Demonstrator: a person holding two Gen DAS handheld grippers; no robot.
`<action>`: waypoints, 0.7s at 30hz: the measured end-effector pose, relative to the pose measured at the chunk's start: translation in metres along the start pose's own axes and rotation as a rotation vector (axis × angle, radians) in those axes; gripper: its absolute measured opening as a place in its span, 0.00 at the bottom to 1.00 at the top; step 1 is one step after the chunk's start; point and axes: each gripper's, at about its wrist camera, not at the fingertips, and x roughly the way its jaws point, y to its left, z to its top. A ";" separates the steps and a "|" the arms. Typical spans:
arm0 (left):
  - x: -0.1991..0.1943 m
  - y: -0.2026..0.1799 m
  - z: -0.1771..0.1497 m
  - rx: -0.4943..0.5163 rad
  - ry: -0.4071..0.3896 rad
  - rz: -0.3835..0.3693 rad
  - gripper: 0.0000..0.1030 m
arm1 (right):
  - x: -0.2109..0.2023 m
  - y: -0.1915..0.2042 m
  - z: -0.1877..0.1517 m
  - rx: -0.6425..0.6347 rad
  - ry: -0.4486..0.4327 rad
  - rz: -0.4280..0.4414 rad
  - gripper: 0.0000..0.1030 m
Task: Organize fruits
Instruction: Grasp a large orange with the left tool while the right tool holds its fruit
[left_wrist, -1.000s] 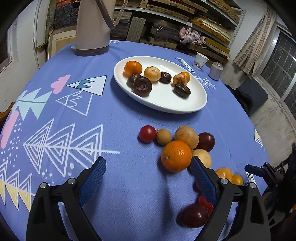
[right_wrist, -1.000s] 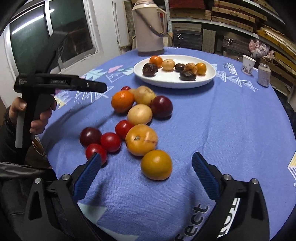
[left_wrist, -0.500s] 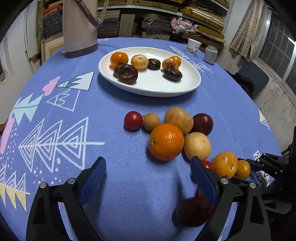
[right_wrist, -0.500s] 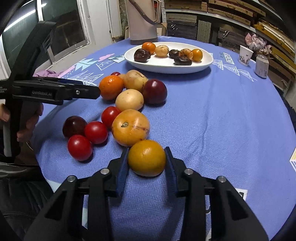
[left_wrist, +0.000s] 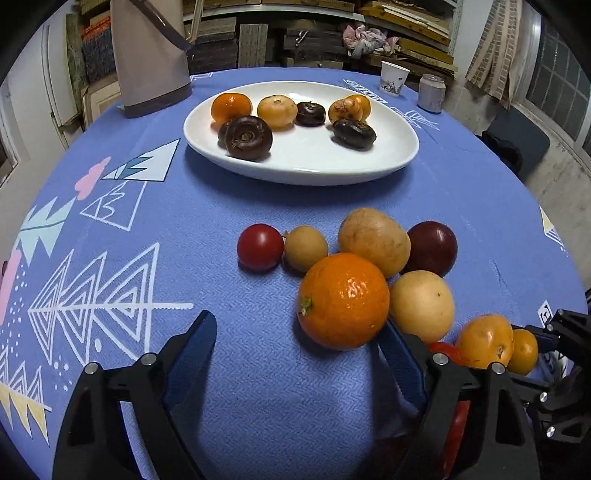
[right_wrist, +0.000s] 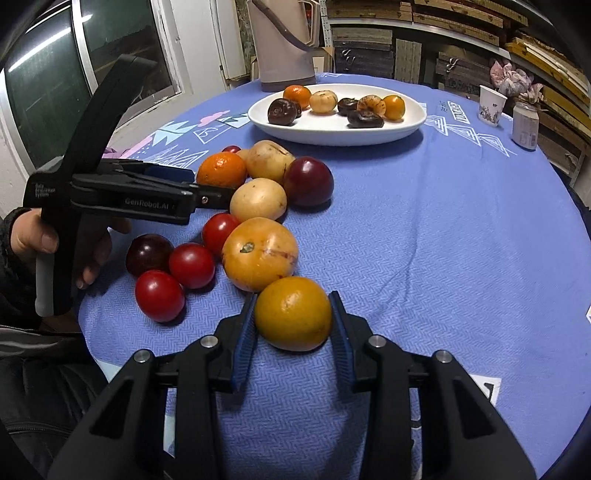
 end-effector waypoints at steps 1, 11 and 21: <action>0.001 0.000 0.000 0.007 0.005 -0.012 0.89 | 0.000 0.000 0.000 0.000 0.001 0.000 0.36; 0.005 -0.003 -0.003 0.054 0.037 0.003 0.97 | 0.000 0.005 -0.002 -0.023 0.011 -0.020 0.42; -0.004 -0.007 0.002 0.037 -0.012 -0.066 0.40 | -0.002 0.004 -0.005 -0.017 0.002 -0.032 0.36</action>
